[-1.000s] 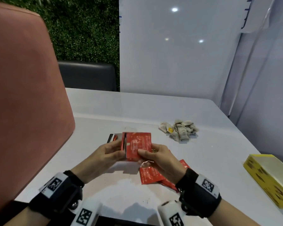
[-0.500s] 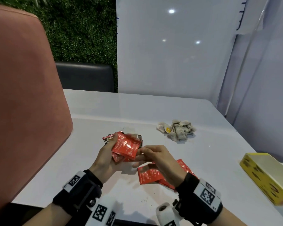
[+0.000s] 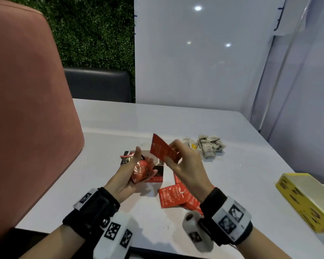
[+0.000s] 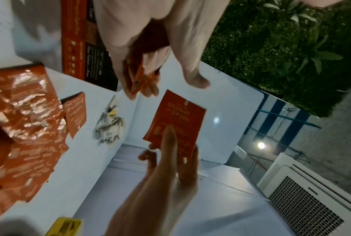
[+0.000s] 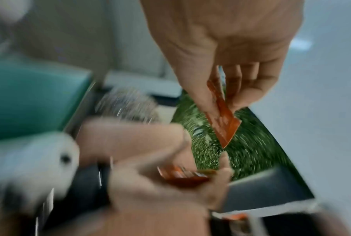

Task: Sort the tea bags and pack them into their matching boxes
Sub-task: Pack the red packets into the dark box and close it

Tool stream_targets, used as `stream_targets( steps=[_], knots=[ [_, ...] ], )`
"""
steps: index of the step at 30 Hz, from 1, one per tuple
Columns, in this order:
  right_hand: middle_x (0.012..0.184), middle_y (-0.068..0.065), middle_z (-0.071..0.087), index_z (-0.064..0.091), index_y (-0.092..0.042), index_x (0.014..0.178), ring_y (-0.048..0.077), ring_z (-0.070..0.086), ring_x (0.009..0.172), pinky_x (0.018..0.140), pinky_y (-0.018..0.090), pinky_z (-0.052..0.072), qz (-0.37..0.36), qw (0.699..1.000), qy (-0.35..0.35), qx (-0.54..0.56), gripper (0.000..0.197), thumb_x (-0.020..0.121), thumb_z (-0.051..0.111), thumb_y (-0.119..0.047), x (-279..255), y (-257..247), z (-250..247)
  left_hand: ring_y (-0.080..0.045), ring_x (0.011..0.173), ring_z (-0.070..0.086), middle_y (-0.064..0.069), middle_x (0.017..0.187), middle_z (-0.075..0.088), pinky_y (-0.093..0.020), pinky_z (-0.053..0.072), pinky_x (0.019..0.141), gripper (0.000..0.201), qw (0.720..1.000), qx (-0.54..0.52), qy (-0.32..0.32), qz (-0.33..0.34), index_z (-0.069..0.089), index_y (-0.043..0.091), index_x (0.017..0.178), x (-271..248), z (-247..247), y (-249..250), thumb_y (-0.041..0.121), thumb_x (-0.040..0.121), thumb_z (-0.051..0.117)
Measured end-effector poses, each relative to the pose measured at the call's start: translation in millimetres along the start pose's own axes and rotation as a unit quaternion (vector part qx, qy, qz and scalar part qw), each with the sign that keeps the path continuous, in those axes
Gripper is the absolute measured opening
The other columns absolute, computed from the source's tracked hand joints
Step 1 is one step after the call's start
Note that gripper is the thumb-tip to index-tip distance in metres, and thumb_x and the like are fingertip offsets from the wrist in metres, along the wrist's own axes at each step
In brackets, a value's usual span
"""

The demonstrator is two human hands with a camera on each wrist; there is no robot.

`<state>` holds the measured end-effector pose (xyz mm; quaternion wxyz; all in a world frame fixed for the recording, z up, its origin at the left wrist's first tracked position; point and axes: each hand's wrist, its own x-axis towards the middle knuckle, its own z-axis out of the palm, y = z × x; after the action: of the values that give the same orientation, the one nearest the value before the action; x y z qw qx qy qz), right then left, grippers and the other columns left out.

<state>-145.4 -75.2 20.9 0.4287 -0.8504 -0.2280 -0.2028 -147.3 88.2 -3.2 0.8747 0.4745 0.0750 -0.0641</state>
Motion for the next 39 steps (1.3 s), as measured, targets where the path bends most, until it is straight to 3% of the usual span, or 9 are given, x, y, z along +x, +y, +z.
stream_targets(
  steps=[4, 6, 9, 13, 16, 19, 26, 34, 39],
  knots=[
    [0.079, -0.006, 0.053, 0.054, -0.022, 0.087, 0.012, 0.056, 0.065, 0.041, 0.022, 0.032, -0.148, 0.957, -0.057, -0.241, 0.013, 0.08, 0.051, -0.032, -21, -10, 29, -0.023, 0.088, 0.064, -0.012, 0.099, 0.064, -0.036, 0.058, 0.067, 0.063, 0.997, -0.038, 0.012, -0.059, 0.062, 0.009, 0.1, 2, -2, -12, 0.059, 0.063, 0.074],
    [0.091, -0.003, 0.053, 0.057, -0.018, 0.093, 0.015, 0.057, 0.082, 0.048, 0.025, 0.042, -0.133, 0.955, -0.126, -0.234, 0.026, 0.086, 0.045, -0.04, -32, -13, 40, -0.02, 0.085, 0.06, -0.011, 0.1, 0.063, -0.029, 0.05, 0.06, 0.06, 0.995, -0.057, 0.012, -0.083, 0.061, 0.006, 0.108, -1, -7, -16, 0.055, 0.075, 0.069],
    [0.116, -0.002, 0.048, 0.056, -0.02, 0.118, 0.012, 0.046, 0.106, 0.078, 0.029, 0.048, -0.076, 0.95, -0.248, -0.177, 0.052, 0.087, 0.036, -0.056, -34, -15, 25, -0.019, 0.062, 0.065, -0.011, 0.077, 0.067, -0.024, 0.053, 0.052, 0.036, 0.994, -0.064, 0.004, -0.086, 0.065, 0.0, 0.09, -6, -21, -18, 0.032, 0.089, 0.049],
    [0.119, -0.001, 0.053, 0.052, -0.023, 0.125, 0.013, 0.051, 0.104, 0.069, 0.011, 0.035, -0.031, 0.94, -0.254, -0.224, 0.032, 0.095, 0.047, -0.034, -19, 15, -1, -0.027, 0.077, 0.063, -0.016, 0.087, 0.066, -0.038, 0.056, 0.073, 0.045, 0.993, -0.073, 0.004, -0.095, 0.059, -0.008, 0.109, -15, -37, -11, 0.024, 0.081, 0.045],
    [0.139, 0.007, 0.041, 0.032, -0.026, 0.142, 0.023, 0.04, 0.124, 0.096, 0.034, 0.042, -0.008, 0.865, -0.373, -0.334, 0.058, 0.09, 0.057, -0.025, -15, 54, -2, -0.025, 0.072, 0.06, -0.015, 0.084, 0.064, -0.038, 0.057, 0.071, 0.052, 0.99, -0.07, 0.011, -0.119, 0.056, -0.009, 0.117, -18, -37, -10, 0.023, 0.078, 0.046],
    [0.145, 0.01, 0.032, 0.016, -0.036, 0.147, 0.03, 0.035, 0.127, 0.097, 0.045, 0.04, -0.047, 0.792, -0.471, -0.385, 0.08, 0.084, 0.065, -0.03, -19, 77, 1, -0.026, 0.071, 0.059, -0.018, 0.084, 0.064, -0.036, 0.057, 0.065, 0.055, 0.988, -0.049, -0.011, -0.147, 0.054, -0.01, 0.12, -20, -33, -11, 0.028, 0.082, 0.049],
    [0.138, 0.007, 0.048, 0.037, -0.019, 0.141, 0.027, 0.045, 0.124, 0.099, 0.04, 0.044, -0.061, 0.826, -0.433, -0.356, 0.052, 0.092, 0.052, -0.015, -31, 89, -5, -0.026, 0.07, 0.066, -0.02, 0.092, 0.064, -0.043, 0.057, 0.07, 0.062, 0.987, -0.014, -0.03, -0.156, 0.059, -0.008, 0.111, -16, -35, -15, 0.045, 0.079, 0.057],
    [0.109, 0.006, 0.068, 0.059, -0.017, 0.121, 0.025, 0.063, 0.097, 0.08, 0.036, 0.05, -0.087, 0.874, -0.361, -0.312, 0.03, 0.097, 0.044, -0.026, -31, 84, -13, -0.028, 0.088, 0.063, -0.018, 0.091, 0.066, -0.039, 0.058, 0.076, 0.027, 0.983, 0.143, -0.054, -0.103, 0.065, -0.005, 0.107, -14, -25, -19, 0.008, 0.084, 0.06],
    [0.102, 0.007, 0.065, 0.056, -0.016, 0.109, 0.028, 0.059, 0.095, 0.071, 0.034, 0.04, -0.07, 0.884, -0.307, -0.347, 0.02, 0.097, 0.041, -0.022, -24, 72, -18, -0.017, 0.09, 0.065, -0.005, 0.095, 0.07, -0.027, 0.053, 0.082, 0.026, 0.913, 0.402, -0.066, 0.026, 0.063, 0.012, 0.107, -6, -6, -13, 0.016, 0.082, 0.069]
  ],
)
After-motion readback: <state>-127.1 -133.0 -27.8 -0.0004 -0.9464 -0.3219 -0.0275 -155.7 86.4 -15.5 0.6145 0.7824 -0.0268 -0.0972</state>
